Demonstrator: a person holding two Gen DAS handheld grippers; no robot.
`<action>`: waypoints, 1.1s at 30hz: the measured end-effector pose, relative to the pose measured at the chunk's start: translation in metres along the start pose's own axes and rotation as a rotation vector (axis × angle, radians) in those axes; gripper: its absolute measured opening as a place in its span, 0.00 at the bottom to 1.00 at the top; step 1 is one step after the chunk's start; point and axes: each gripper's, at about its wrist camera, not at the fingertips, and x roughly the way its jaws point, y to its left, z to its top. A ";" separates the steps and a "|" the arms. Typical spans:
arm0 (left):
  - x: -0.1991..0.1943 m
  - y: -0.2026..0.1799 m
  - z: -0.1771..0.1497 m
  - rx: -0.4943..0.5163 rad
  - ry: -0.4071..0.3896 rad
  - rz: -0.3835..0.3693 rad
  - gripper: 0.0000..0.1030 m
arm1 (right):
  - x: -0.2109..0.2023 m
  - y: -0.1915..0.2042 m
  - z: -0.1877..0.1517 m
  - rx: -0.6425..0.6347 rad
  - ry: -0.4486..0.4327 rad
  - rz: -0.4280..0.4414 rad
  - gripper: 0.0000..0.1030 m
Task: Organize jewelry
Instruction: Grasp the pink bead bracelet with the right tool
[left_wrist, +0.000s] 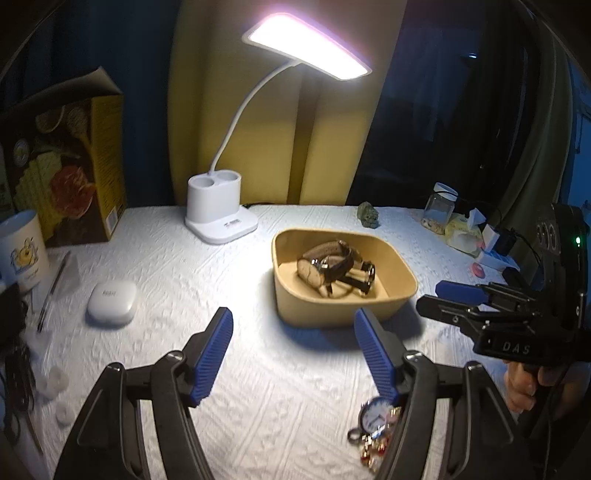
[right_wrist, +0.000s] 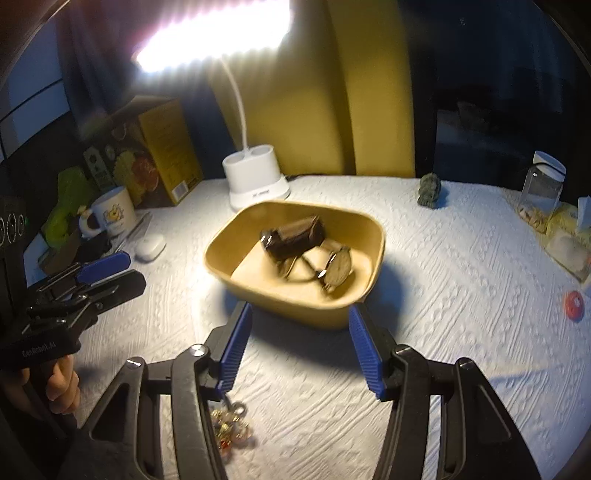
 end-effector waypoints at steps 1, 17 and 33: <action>-0.002 0.001 -0.003 -0.003 0.000 0.001 0.66 | 0.000 0.002 -0.003 -0.002 0.005 0.001 0.51; -0.025 0.016 -0.052 -0.056 0.018 0.004 0.66 | 0.007 0.035 -0.065 -0.033 0.110 0.021 0.51; -0.034 0.018 -0.065 -0.078 0.024 0.004 0.66 | 0.009 0.047 -0.082 -0.079 0.127 0.041 0.07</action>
